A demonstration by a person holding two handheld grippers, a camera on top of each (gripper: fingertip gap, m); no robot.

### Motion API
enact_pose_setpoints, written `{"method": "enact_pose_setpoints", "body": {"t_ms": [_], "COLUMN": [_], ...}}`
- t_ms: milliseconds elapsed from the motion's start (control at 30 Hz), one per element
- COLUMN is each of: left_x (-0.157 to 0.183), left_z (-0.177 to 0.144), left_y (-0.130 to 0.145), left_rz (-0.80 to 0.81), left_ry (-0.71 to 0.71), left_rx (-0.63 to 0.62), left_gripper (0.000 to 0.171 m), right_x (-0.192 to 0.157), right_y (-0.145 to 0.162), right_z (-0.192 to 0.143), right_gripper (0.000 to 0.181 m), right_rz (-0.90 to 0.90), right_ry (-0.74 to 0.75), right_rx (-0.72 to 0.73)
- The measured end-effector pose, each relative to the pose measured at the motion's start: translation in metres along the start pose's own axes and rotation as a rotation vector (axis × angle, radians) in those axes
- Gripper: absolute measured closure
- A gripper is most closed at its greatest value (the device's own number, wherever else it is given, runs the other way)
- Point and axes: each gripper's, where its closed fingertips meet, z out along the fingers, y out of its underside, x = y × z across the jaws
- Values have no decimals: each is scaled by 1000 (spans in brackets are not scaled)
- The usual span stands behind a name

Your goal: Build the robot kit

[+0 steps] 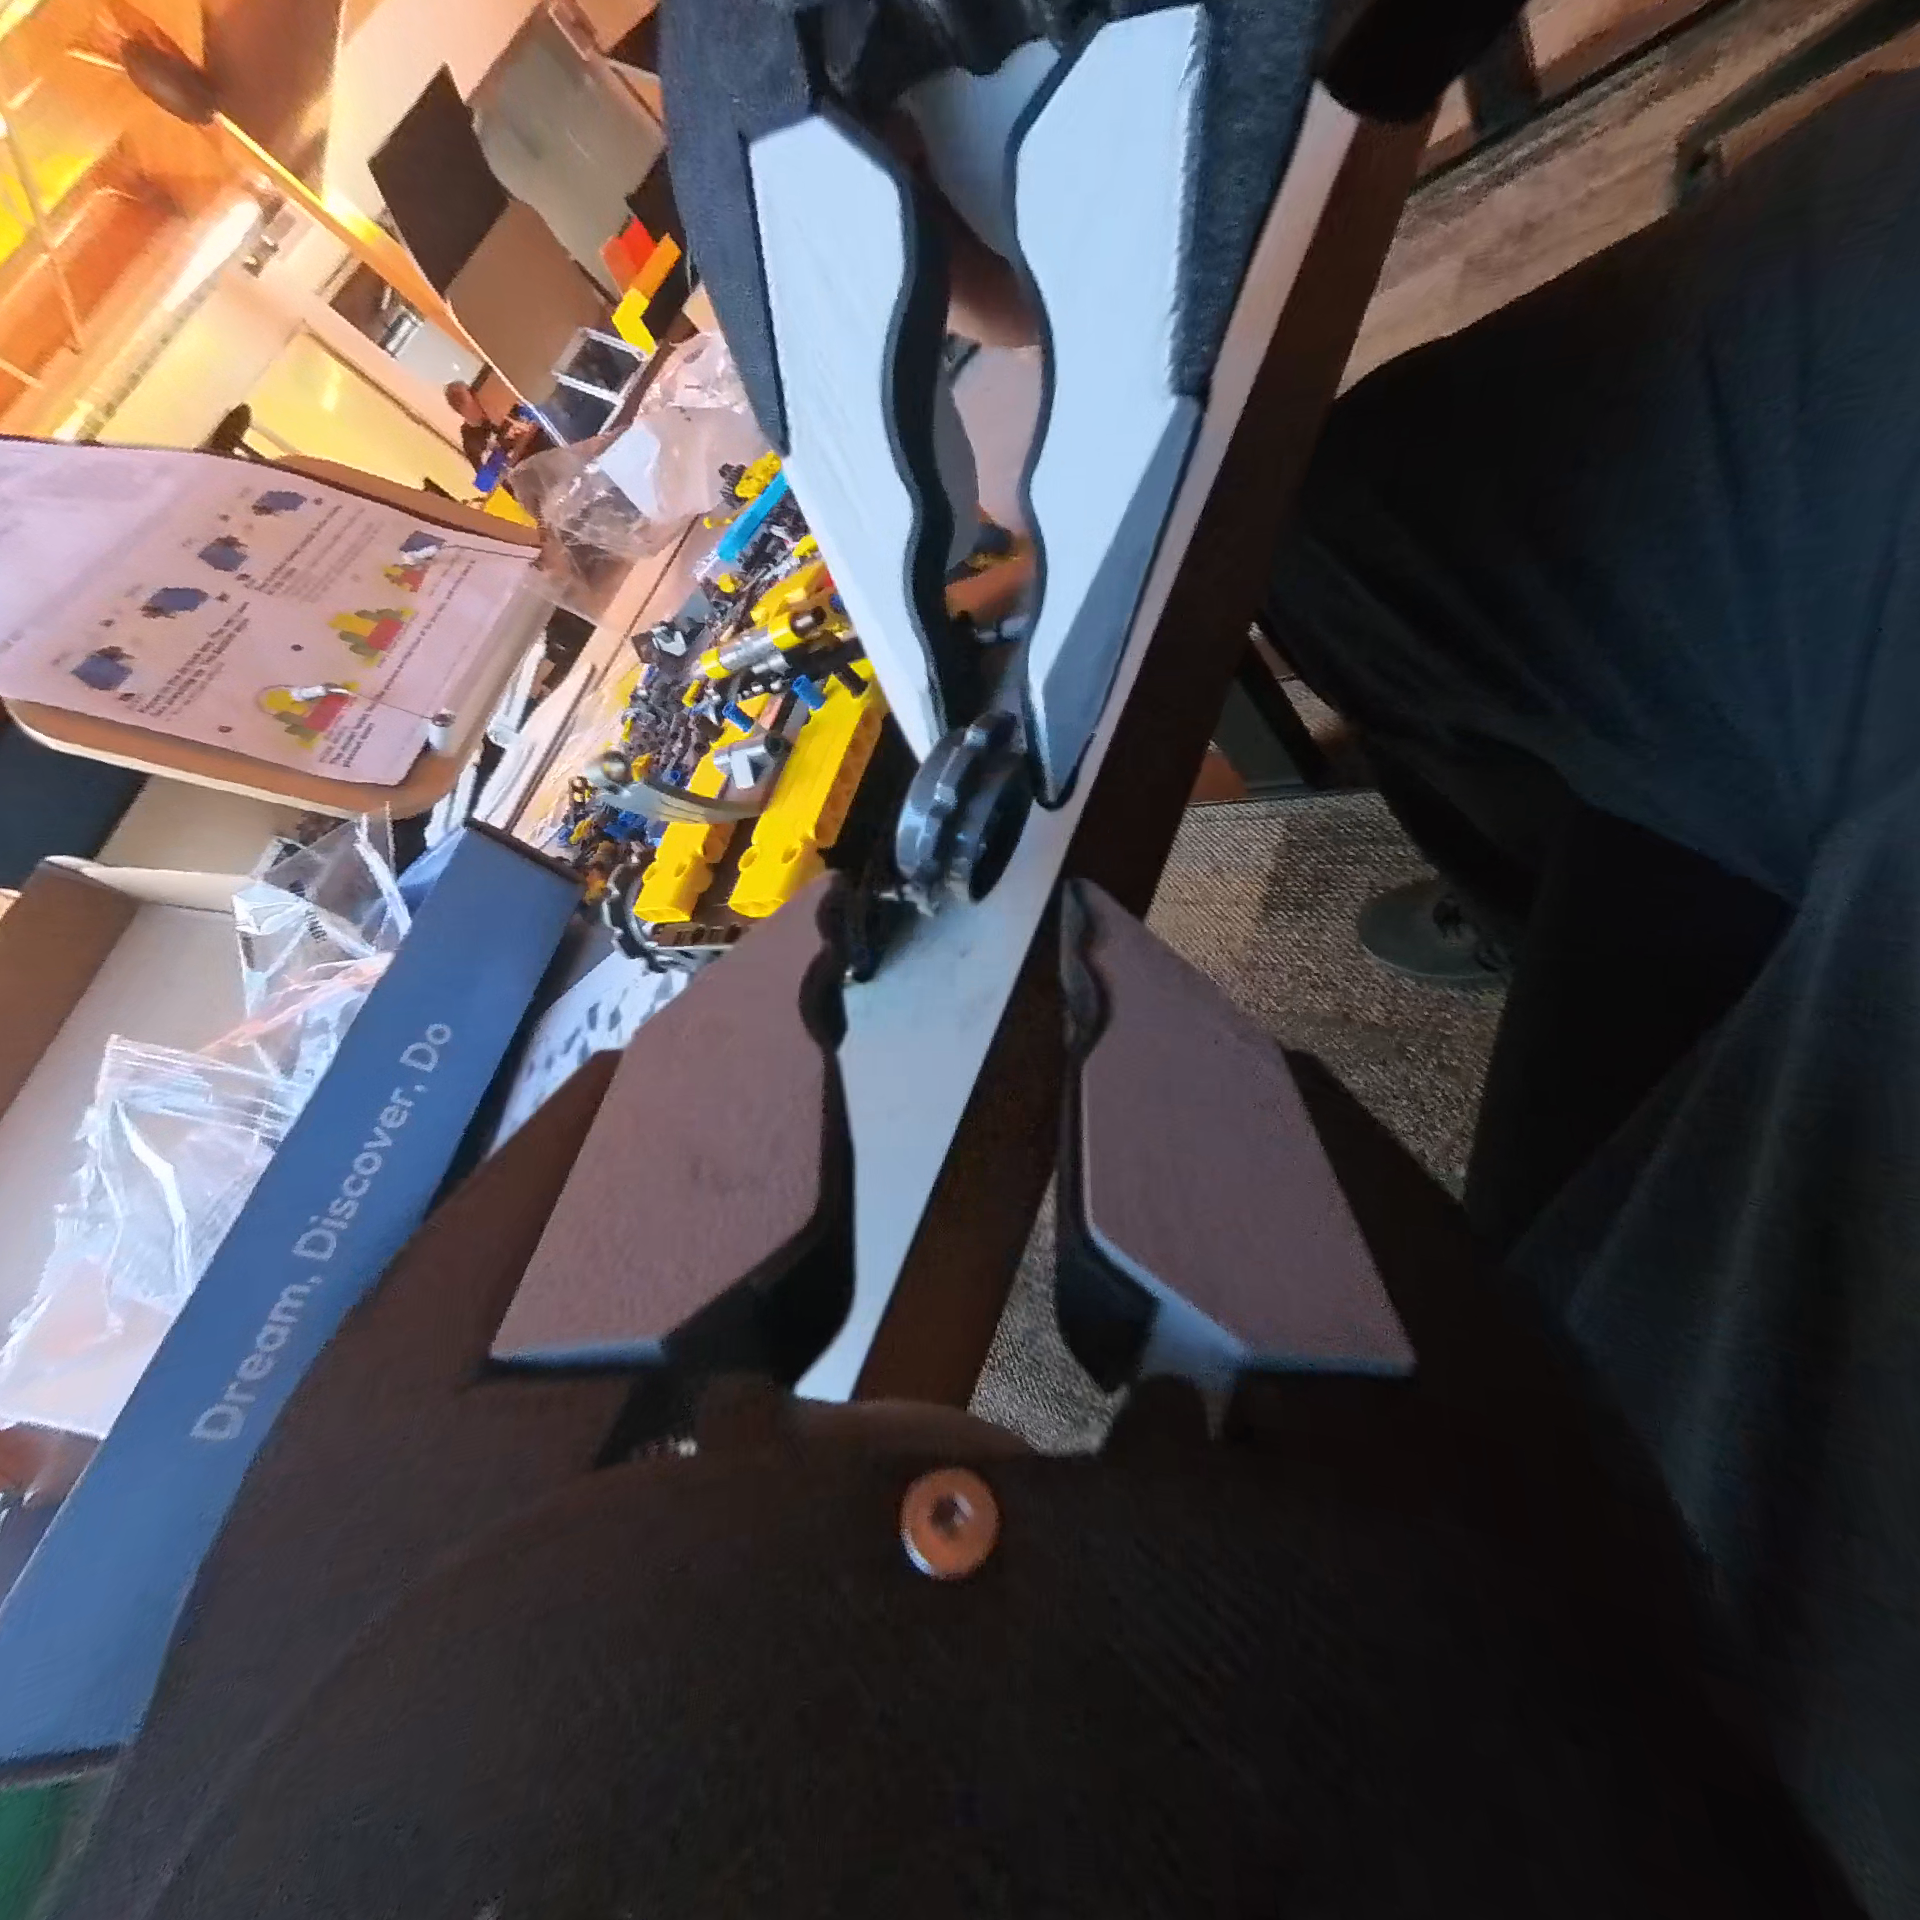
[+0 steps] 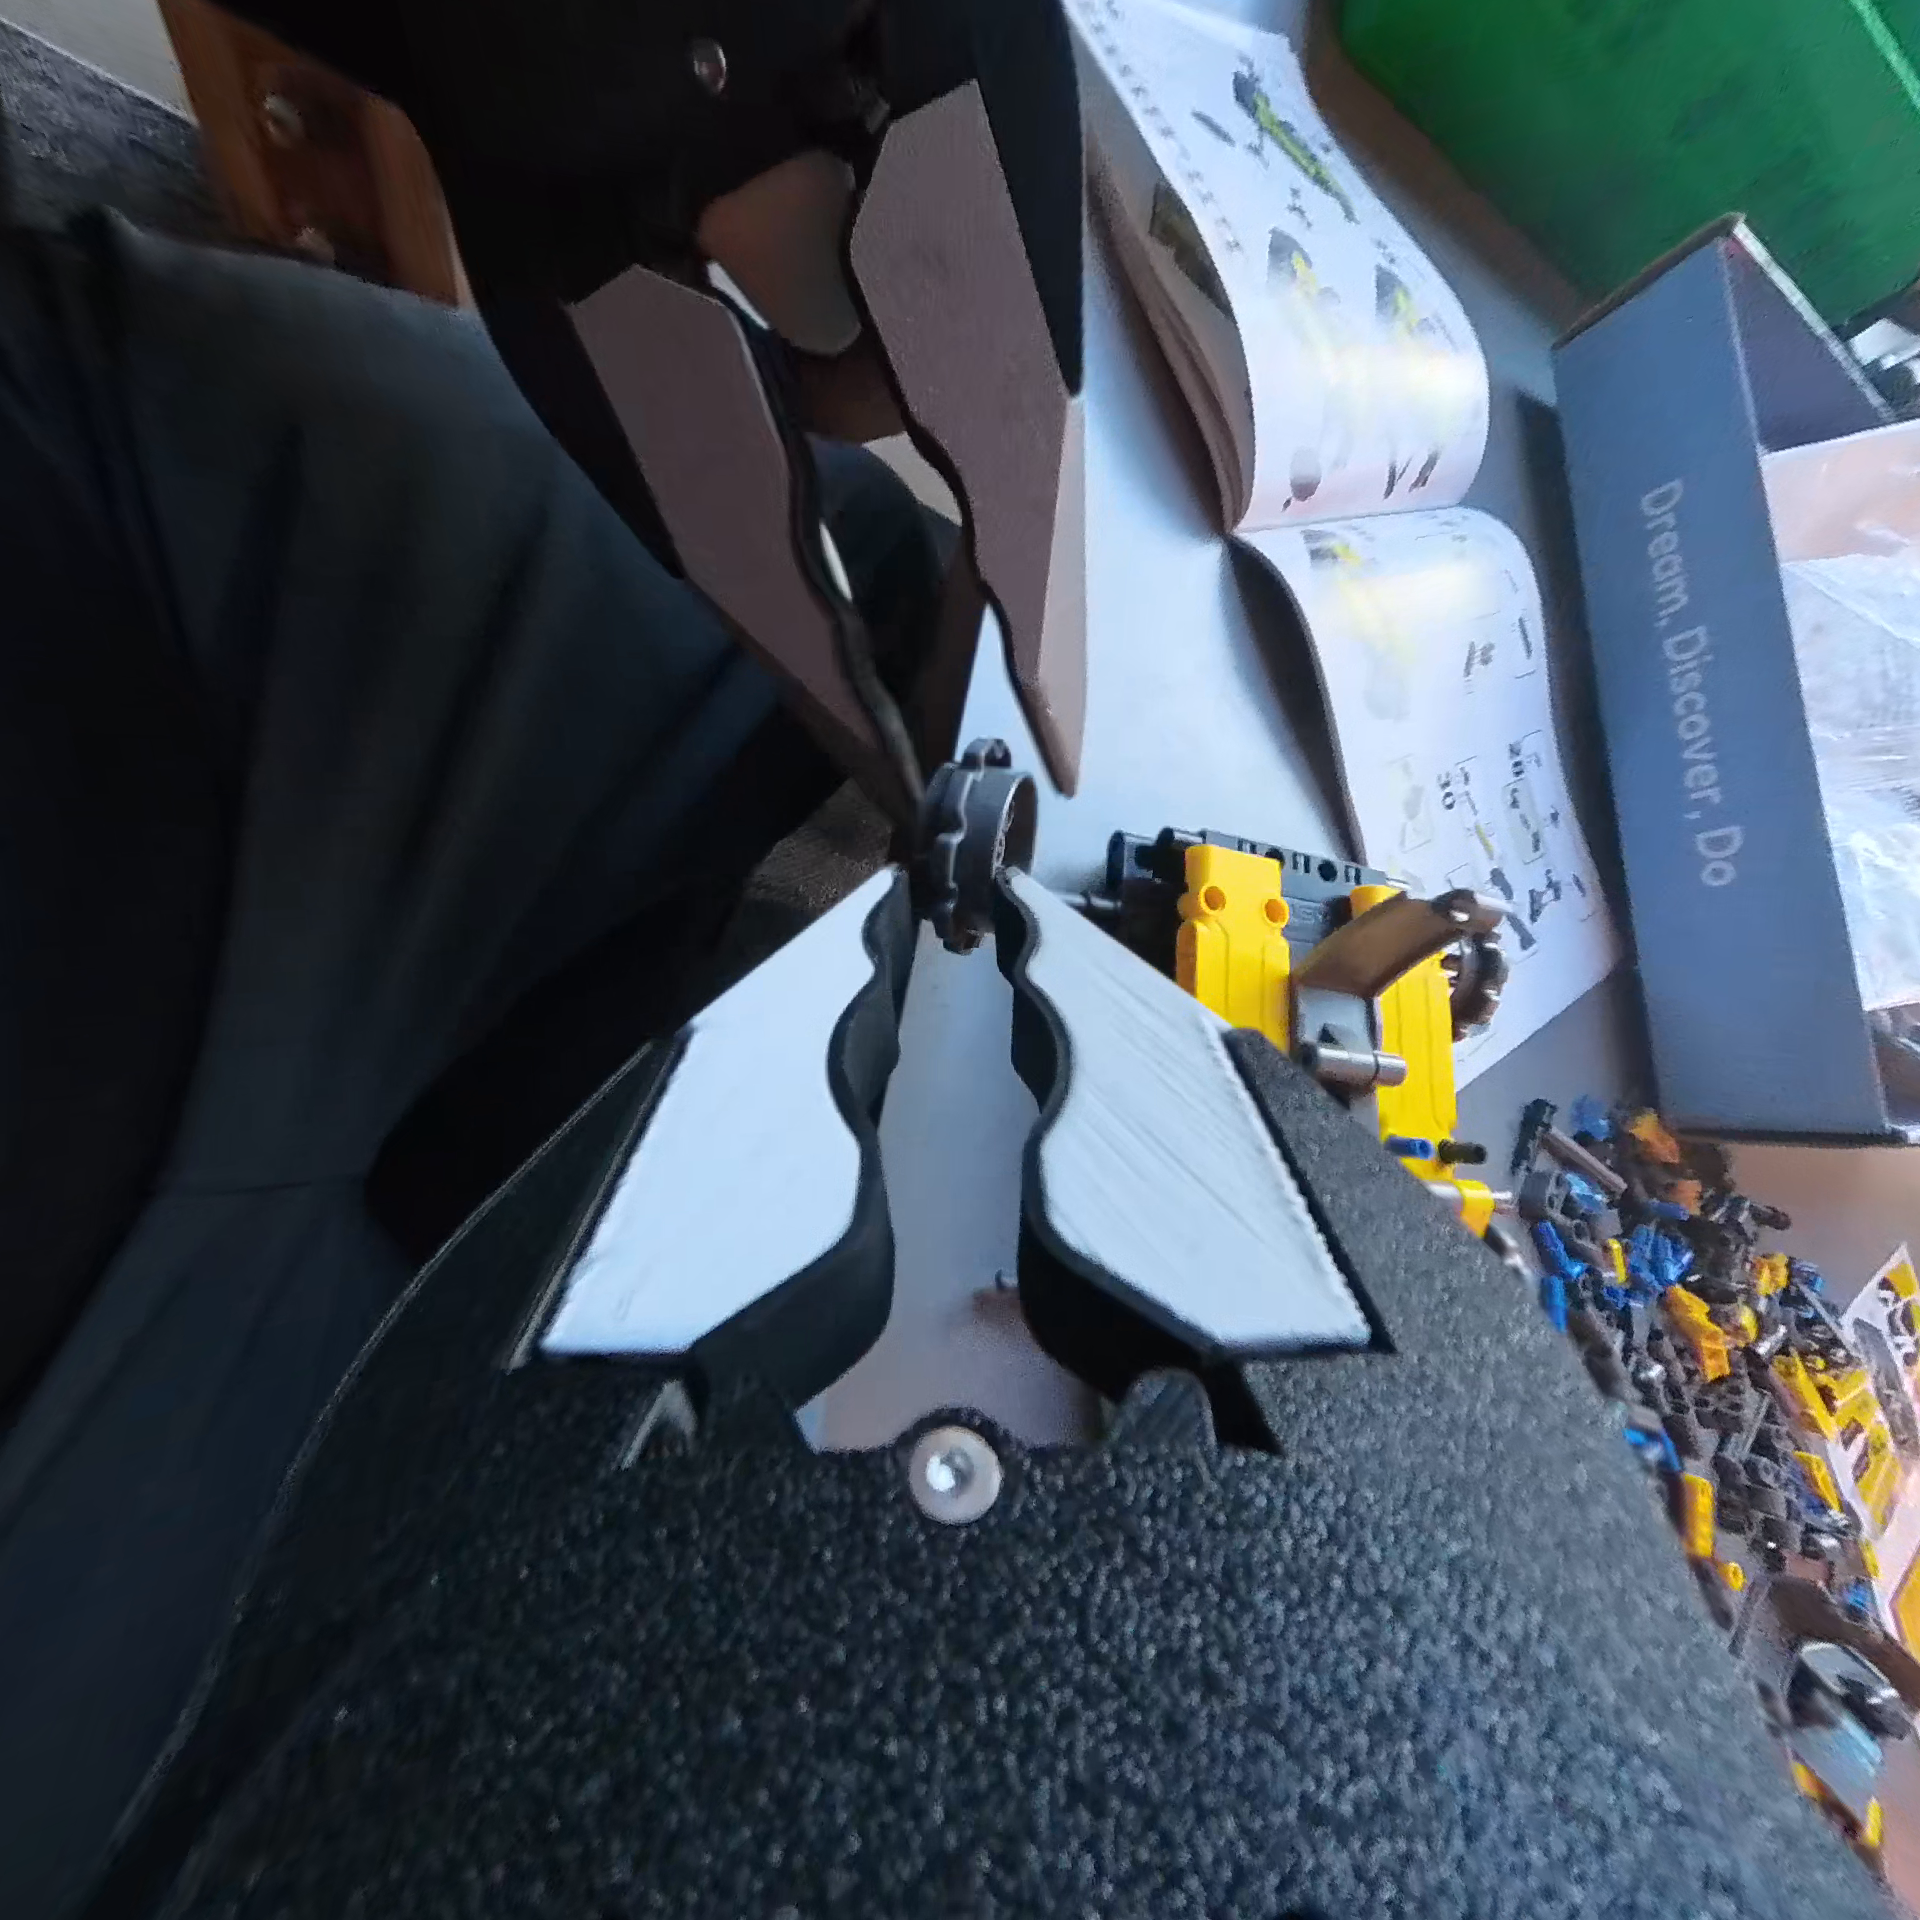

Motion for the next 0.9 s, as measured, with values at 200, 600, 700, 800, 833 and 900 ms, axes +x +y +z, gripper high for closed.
{"method": "enact_pose_setpoints", "body": {"t_ms": [200, 600, 700, 800, 833, 900], "left_x": [4, 17, 17, 16, 16, 16], "left_z": [-3, -3, -4, -4, -5, -5], "left_y": [-11, -9, -9, -10, -11, -12], "left_rz": [61, 106, 105, 83, 92, 103], "left_ry": [49, 106, 124, 136, 125, 108], "left_rx": [58, 70, 73, 73, 78, 84], "left_gripper": [142, 154, 159, 159, 159, 159], "right_x": [-4, -14, -17, -19, -19, -18], "right_y": [3, 5, 5, 5, 5, 4], "right_z": [-3, 2, 1, 2, 2, 1], "right_gripper": [166, 167, 167, 166, 166, 166], "right_rz": [-16, -2, 10, 10, 8, 9], "right_ry": [-46, -150, -177, -183, -178, -178], "right_rx": [-19, -37, -41, -44, -44, -41]}}
